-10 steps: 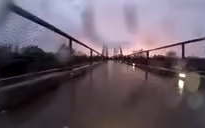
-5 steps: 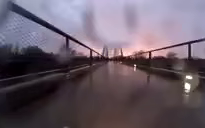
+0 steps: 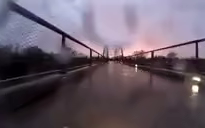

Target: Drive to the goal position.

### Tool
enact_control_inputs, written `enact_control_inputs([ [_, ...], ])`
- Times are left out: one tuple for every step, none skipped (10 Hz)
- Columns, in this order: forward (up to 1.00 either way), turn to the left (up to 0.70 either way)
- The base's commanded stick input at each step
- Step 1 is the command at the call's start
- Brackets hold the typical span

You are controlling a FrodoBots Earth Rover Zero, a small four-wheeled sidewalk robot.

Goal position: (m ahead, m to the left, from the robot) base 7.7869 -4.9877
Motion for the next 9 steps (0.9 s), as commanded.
enact_control_inputs([
  [0.70,0.00],
  [0.70,0.00],
  [0.70,0.00],
  [0.70,0.00],
  [0.70,0.00],
  [0.70,0.00],
  [0.70,0.00],
  [0.70,0.00],
  [0.70,0.00],
])
